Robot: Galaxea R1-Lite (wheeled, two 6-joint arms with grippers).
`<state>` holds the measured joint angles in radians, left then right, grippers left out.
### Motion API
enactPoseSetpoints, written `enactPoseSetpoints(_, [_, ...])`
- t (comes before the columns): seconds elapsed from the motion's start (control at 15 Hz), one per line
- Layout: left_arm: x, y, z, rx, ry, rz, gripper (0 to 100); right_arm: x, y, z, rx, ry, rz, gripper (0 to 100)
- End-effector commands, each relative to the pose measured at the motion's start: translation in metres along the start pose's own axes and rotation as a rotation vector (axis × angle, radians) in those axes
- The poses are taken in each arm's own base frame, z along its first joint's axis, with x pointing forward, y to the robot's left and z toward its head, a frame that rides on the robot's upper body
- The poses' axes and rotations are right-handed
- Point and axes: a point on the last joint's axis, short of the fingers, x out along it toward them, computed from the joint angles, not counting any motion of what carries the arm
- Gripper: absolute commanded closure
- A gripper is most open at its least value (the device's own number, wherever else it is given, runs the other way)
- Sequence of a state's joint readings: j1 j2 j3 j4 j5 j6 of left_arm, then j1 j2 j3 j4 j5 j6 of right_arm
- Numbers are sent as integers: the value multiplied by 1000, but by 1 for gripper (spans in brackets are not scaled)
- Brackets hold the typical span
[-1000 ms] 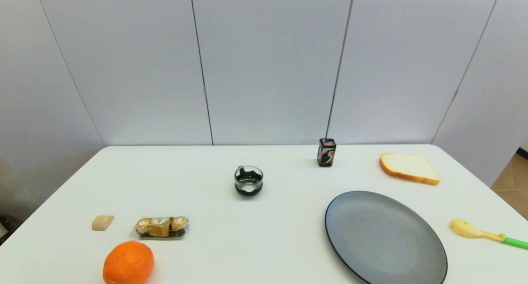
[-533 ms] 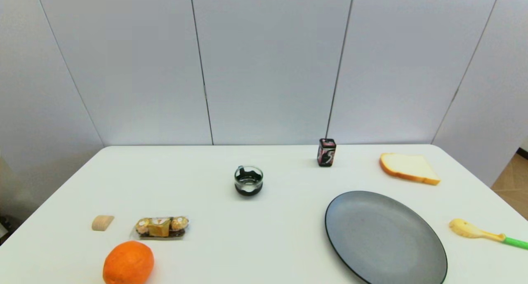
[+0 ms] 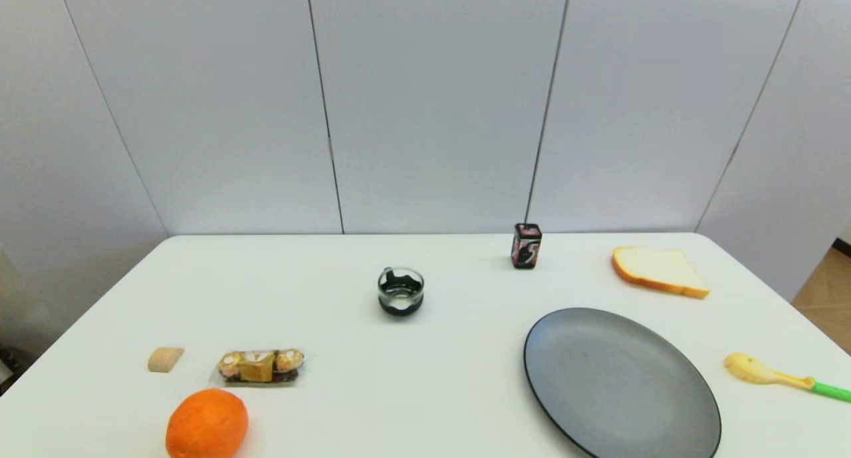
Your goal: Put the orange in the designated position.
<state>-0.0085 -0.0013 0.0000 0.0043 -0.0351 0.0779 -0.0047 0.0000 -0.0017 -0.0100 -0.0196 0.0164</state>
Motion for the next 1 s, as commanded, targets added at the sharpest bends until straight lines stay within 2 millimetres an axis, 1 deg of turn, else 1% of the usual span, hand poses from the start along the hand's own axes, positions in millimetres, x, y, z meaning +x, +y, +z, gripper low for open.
enactPoseSetpoints(0.07, [0,0,0,0,0,1,0,0,0,0,-6,1,1,0])
enactPoseSetpoints(1.0, [0,0,0,0,0,-1,0,0,0,0,-3,-1,0,0])
